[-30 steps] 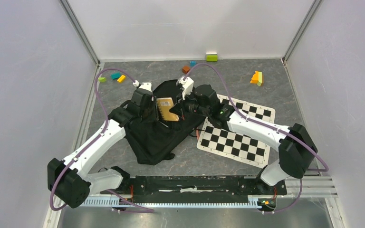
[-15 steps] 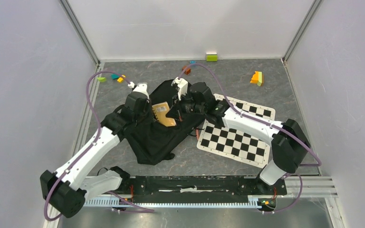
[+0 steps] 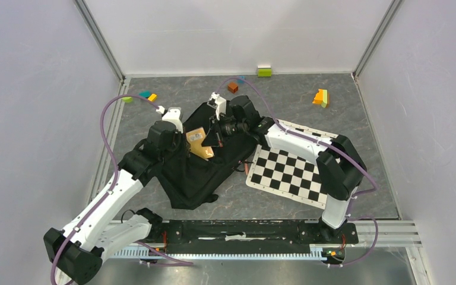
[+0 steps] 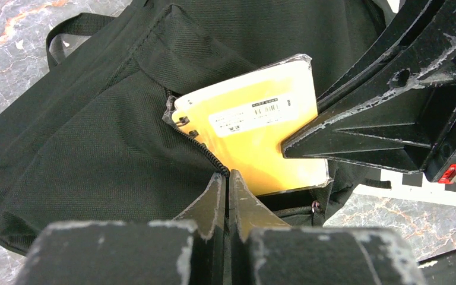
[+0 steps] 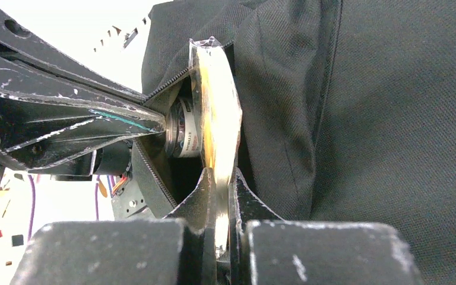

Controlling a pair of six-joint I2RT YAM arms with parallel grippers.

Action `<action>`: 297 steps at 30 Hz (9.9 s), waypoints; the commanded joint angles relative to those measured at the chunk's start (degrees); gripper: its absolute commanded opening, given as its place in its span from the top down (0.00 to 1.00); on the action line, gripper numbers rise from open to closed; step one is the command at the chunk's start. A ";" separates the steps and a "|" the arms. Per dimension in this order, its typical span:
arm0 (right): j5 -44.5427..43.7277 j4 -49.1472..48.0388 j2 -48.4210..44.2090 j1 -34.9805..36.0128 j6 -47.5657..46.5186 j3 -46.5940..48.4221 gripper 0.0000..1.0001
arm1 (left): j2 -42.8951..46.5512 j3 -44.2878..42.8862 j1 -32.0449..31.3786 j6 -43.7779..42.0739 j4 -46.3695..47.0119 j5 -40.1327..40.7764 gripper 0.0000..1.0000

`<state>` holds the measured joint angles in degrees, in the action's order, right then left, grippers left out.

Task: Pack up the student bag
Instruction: Pick up the stationery from the center of the board, then place the stationery in the student bag, then pick up the stationery from the center of the board, then place the stationery in the student bag.

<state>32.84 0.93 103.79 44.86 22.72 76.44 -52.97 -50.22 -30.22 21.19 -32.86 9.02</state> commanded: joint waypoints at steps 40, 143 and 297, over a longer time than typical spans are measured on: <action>17.71 17.48 5.62 -2.32 -8.60 15.05 1.00 | 6.01 1.00 -0.28 -5.34 5.70 -5.54 0.98; -54.16 -4.62 -12.93 11.17 2.80 -36.06 0.94 | 7.70 2.00 0.14 -10.16 4.80 8.92 0.95; -53.21 15.69 -38.12 17.82 -3.23 -23.09 0.12 | 2.82 3.01 -29.97 -18.04 -2.90 14.31 0.44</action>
<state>-18.76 18.63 67.51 62.57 18.46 54.11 -50.87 -44.45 -58.96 3.38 -34.50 17.12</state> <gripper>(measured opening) 0.874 0.567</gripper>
